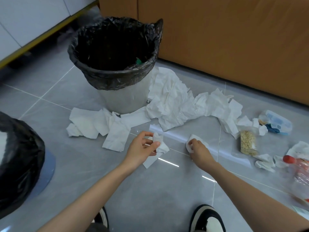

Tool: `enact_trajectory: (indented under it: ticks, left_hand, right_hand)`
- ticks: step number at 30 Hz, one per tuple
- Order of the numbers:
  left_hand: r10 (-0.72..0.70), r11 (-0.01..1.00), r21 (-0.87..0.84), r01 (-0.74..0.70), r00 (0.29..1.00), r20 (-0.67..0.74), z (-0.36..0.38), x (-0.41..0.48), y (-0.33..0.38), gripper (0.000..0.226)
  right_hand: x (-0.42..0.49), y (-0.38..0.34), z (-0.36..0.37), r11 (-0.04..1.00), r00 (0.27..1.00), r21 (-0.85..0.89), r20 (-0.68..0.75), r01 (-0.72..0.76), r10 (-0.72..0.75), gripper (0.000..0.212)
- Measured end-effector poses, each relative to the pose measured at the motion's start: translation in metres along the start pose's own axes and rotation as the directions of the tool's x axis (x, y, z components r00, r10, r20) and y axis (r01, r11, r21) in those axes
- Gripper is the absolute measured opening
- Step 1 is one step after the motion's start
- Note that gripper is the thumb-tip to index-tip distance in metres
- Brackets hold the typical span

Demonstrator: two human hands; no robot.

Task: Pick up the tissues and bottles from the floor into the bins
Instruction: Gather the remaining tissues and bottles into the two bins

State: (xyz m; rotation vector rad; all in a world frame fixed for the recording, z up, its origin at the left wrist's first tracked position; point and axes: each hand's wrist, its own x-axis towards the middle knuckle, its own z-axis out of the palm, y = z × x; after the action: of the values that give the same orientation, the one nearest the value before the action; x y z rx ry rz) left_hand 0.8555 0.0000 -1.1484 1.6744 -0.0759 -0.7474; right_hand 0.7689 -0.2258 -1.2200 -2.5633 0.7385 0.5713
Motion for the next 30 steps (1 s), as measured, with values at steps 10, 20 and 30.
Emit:
enact_trajectory:
  ticks: [10, 20, 30]
  left_hand:
    - [0.164, 0.978, -0.083, -0.194, 0.946, -0.278, -0.045, -0.018, 0.041, 0.013]
    - [0.422, 0.900, 0.188, -0.392, 0.683, -0.597, -0.145, -0.086, 0.085, 0.010]
    - [0.549, 0.836, 0.501, -0.225, 0.364, -0.752, -0.248, -0.147, 0.090, 0.022]
  right_hand:
    - [-0.021, -0.127, -0.072, 0.818, 0.935, 0.454, -0.191, 0.353, -0.298, 0.017]
    - [-0.068, -0.283, -0.082, 0.601, 0.730, 0.443, -0.217, 0.665, -0.648, 0.015]
    - [-0.113, -0.412, -0.051, 0.382, 0.564, 0.577, -0.170, 0.722, -0.808, 0.013]
